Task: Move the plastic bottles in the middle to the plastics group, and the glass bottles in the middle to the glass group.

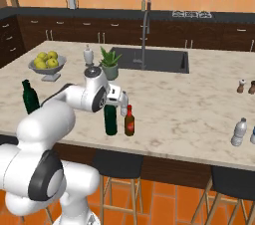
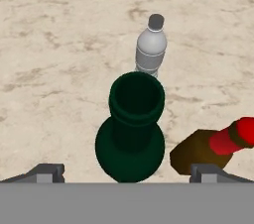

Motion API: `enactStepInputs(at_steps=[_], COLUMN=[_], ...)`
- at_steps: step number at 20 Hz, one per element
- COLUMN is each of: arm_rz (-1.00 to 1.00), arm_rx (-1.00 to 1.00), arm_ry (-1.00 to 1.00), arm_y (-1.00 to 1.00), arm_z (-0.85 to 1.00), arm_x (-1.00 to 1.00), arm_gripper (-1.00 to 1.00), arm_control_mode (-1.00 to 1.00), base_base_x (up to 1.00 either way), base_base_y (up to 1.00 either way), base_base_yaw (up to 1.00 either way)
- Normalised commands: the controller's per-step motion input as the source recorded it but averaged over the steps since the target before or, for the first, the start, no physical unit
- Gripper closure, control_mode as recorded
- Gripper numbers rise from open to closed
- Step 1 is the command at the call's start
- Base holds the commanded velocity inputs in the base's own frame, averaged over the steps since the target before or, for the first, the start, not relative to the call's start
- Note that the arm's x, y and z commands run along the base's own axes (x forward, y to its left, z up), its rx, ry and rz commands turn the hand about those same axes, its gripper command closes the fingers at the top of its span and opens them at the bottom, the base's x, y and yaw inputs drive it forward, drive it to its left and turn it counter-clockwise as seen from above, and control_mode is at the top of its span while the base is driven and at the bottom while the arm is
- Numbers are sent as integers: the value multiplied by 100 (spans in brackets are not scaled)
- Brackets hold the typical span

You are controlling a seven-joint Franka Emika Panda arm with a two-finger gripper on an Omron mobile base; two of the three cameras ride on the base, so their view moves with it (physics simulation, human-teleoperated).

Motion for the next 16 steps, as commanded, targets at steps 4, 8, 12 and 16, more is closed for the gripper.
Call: enactStepInputs(at_steps=[4, 8, 12, 16], arm_rz=[0, 0, 0, 0], arm_rx=[0, 0, 0, 0], arm_ry=[0, 0, 0, 0], arm_y=[0, 0, 0, 0], arm_z=[-23, -13, -1, -5], arm_x=[8, 11, 11, 7], arm_gripper=[-100, -100, -100, -100], arm_control_mode=[-100, -100, -100, -100], base_base_x=[0, 0, 0, 0], base_base_y=[0, 0, 0, 0], base_base_yaw=[0, 0, 0, 0])
